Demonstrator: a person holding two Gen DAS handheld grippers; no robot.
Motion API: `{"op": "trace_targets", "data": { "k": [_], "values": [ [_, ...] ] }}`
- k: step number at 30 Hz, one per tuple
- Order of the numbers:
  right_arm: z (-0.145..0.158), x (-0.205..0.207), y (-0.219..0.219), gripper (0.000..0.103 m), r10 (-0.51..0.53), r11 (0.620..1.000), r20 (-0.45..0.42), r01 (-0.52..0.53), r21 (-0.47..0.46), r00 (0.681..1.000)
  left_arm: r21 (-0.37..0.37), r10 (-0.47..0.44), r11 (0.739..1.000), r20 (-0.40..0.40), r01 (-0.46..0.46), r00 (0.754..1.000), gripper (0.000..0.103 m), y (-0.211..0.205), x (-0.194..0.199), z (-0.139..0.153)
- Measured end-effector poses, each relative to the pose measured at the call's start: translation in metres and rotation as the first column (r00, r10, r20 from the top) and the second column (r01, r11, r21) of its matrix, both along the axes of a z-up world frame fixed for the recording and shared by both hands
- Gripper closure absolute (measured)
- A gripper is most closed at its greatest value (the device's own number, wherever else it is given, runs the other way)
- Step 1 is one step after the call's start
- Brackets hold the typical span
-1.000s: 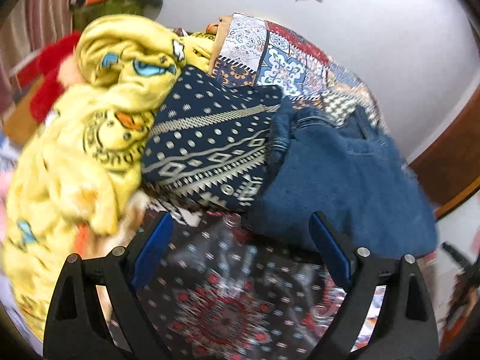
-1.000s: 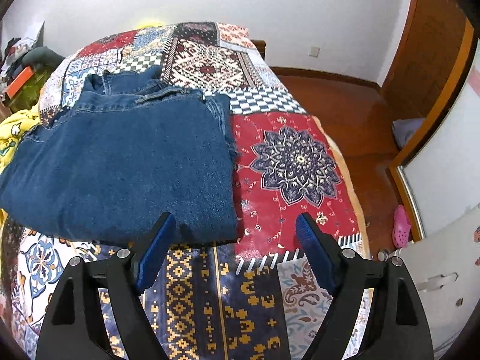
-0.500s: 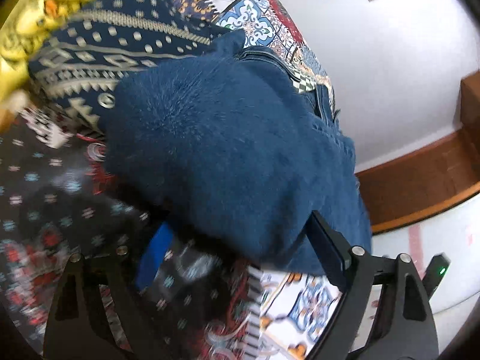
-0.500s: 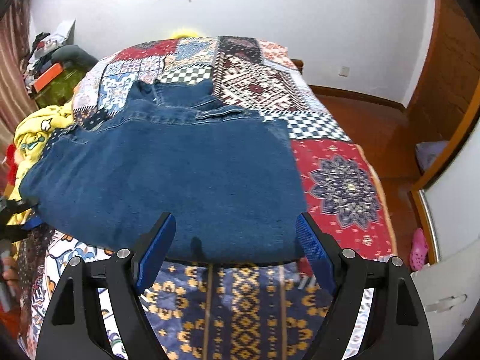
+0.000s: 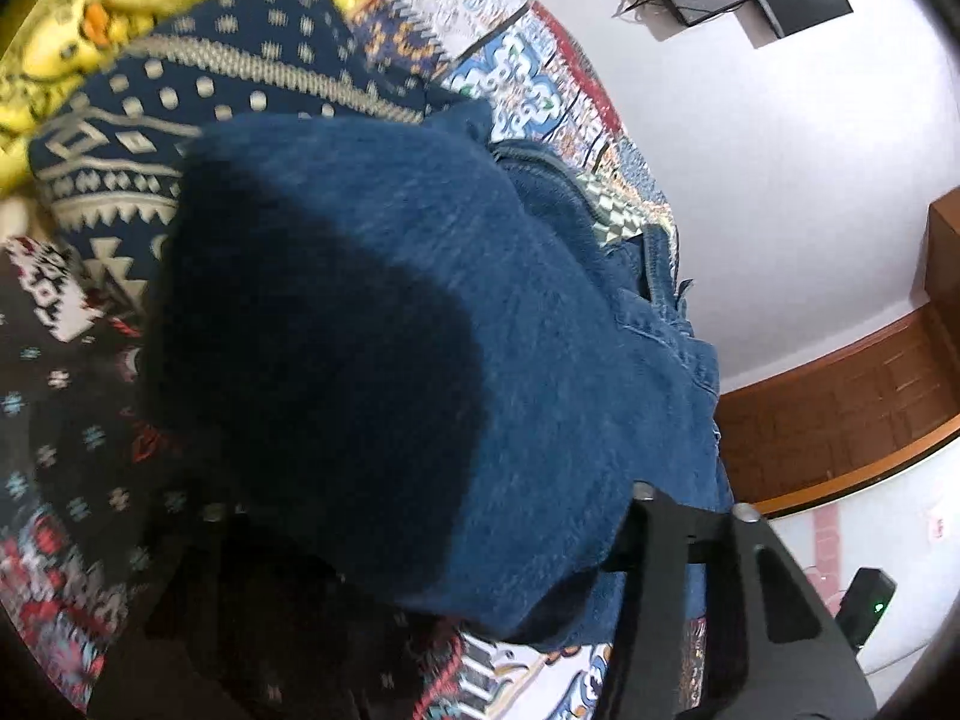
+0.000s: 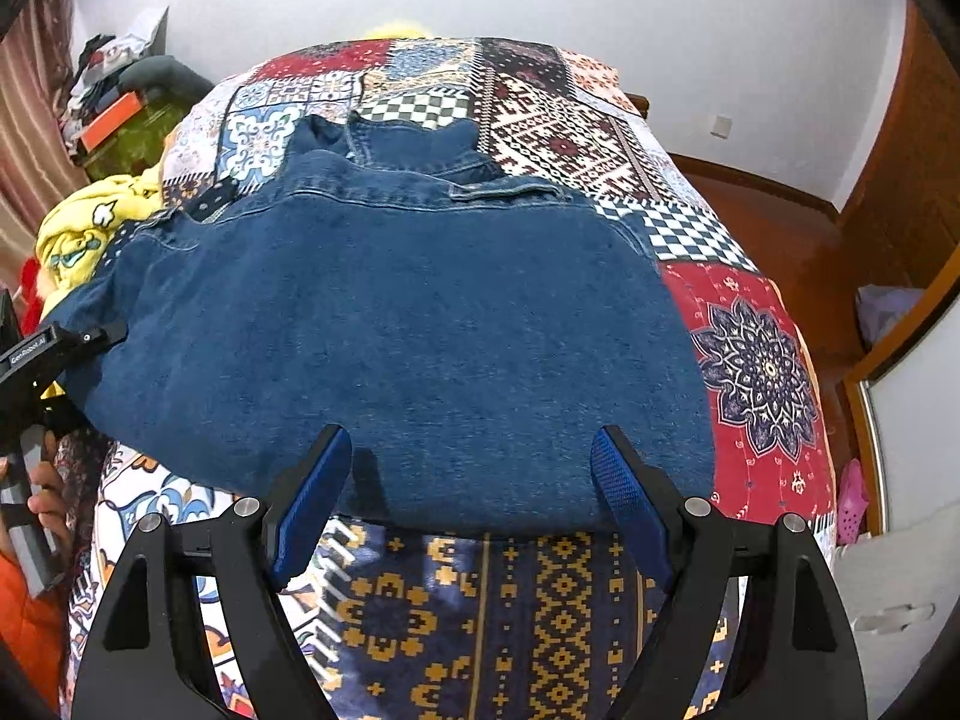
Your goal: Fold large clothes
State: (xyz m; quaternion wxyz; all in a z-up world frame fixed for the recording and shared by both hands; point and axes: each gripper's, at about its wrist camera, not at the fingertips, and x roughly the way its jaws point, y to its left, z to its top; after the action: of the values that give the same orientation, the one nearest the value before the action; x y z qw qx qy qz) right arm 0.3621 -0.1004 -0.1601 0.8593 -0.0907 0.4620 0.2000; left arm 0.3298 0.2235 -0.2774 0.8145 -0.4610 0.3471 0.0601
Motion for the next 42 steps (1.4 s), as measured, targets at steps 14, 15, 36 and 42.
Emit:
{"op": "trace_targets", "data": {
  "k": [14, 15, 36, 42],
  "values": [
    [0.039, -0.021, 0.072, 0.023, 0.17, 0.983, 0.053, -0.174, 0.066, 0.984, 0.356, -0.092, 0.934, 0.216, 0.009, 0.972, 0.067, -0.016, -0.038, 0.146],
    [0.037, -0.022, 0.081, 0.023, 0.189, 0.978, 0.044, -0.192, 0.078, 0.981, 0.377, -0.097, 0.926, 0.219, 0.007, 0.971, 0.067, -0.017, -0.042, 0.151],
    [-0.024, -0.005, 0.122, 0.02, 0.304, 0.943, -0.205, -0.262, 0.206, 0.93, 0.526, -0.167, 0.845, 0.094, 0.093, 0.982, 0.067, -0.05, -0.026, 0.159],
    [0.009, -0.006, 0.042, 0.02, 0.162, 0.966, -0.097, -0.138, 0.22, 0.982, 0.631, -0.325, 0.75, 0.089, 0.199, 0.942, 0.068, -0.117, 0.033, 0.188]
  ]
}}
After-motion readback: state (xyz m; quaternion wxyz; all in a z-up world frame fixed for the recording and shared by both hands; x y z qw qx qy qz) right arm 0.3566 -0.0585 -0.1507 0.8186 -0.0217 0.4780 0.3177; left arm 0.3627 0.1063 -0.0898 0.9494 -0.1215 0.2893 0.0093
